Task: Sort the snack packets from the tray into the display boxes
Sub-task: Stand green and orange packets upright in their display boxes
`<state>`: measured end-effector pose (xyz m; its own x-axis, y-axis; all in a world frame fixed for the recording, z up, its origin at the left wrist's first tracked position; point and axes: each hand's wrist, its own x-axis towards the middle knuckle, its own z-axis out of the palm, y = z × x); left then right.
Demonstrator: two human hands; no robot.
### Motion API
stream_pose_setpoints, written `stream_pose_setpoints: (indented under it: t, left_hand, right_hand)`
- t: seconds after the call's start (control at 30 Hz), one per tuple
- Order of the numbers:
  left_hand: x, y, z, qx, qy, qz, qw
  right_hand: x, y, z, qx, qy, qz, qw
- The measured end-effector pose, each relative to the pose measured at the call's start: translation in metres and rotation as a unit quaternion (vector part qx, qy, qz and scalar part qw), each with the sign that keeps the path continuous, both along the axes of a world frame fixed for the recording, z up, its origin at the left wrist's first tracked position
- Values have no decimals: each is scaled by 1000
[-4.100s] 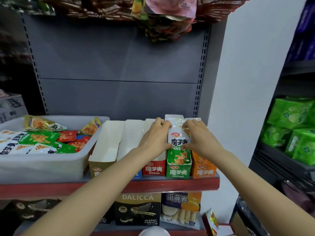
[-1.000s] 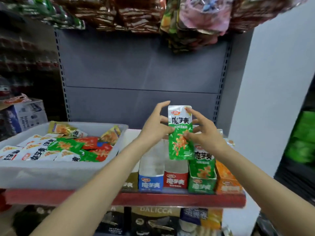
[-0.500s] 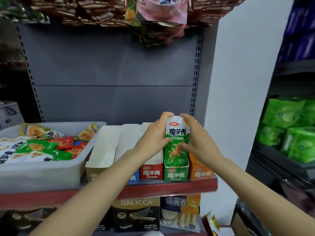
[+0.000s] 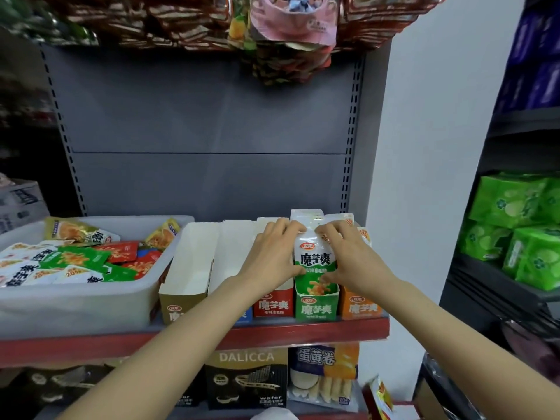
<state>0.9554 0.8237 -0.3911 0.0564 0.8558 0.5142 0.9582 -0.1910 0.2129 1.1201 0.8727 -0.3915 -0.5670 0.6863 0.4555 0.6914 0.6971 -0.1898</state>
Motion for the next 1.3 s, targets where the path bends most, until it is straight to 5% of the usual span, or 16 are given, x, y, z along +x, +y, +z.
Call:
stream_pose_setpoints:
  t: [0.2,0.4,0.7,0.9,1.13,1.3]
  left_hand:
    - [0,-1,7,-3,-56,-30,998]
    - [-38,-25,18,37,-101,-25,994]
    - [-171,-91,21,89,-163,163,969]
    - [-276,-131,15,-50,-138,343,928]
    - [-332,-144,4,-203,-135,387,889]
    - [-342,-138,-2,-215,-162,381,884]
  right_hand:
    - [-4,-6,12,-32,26,16,999]
    - [-37,-24,36,44,96,74,992]
    - [-193,-58,28,12,70,203,977]
    - [-301,-71,18,-85,-1,244,966]
    - [-362,-76,4,-141,-161,284,934]
    - [-371,-69,4,-146,-190,283,929]
